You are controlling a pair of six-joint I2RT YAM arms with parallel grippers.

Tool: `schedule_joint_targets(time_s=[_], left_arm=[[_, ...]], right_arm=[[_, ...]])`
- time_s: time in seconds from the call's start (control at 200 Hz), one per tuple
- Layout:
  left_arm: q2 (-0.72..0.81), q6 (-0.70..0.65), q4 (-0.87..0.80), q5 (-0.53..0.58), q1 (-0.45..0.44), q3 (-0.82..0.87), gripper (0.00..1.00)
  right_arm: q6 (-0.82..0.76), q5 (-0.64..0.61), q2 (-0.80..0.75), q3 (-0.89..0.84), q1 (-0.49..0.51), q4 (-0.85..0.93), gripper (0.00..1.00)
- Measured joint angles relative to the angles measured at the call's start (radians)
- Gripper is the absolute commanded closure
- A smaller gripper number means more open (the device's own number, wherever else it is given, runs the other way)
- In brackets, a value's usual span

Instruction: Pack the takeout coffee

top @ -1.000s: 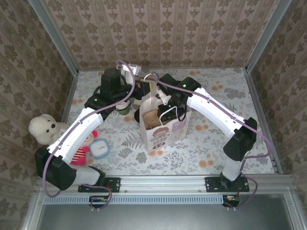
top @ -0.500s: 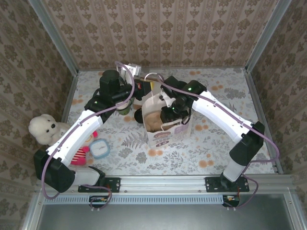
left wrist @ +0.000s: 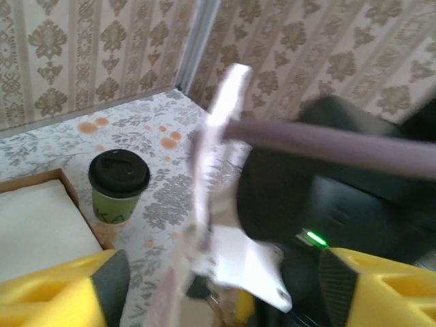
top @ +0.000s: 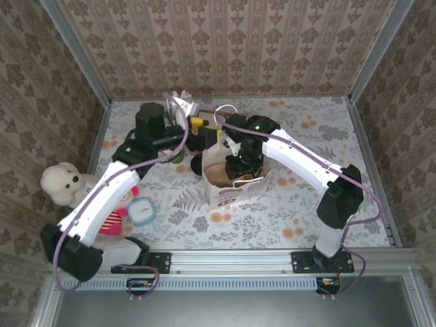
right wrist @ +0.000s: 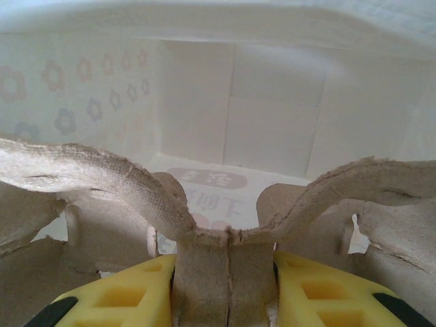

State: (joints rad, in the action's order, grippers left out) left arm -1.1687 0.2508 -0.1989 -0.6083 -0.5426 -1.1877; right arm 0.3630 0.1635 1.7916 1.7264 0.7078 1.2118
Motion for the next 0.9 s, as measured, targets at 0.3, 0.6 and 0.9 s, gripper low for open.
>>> schedule_joint_targets(time_s=[0.3, 0.6, 0.9], left_arm=[[0.311, -0.237, -0.029, -0.074, -0.192, 0.102, 0.17], [0.198, -0.467, -0.101, 0.146, -0.490, 0.102, 0.30], [0.098, -0.537, -0.086, 0.222, -0.513, 0.094, 0.77]], right_arm=[[0.007, -0.011, 0.011, 0.013, 0.000, -0.010, 0.63], [0.008, -0.035, 0.011, 0.014, 0.000, -0.023, 0.63], [0.035, -0.064, 0.011, 0.014, 0.000, -0.028, 0.61]])
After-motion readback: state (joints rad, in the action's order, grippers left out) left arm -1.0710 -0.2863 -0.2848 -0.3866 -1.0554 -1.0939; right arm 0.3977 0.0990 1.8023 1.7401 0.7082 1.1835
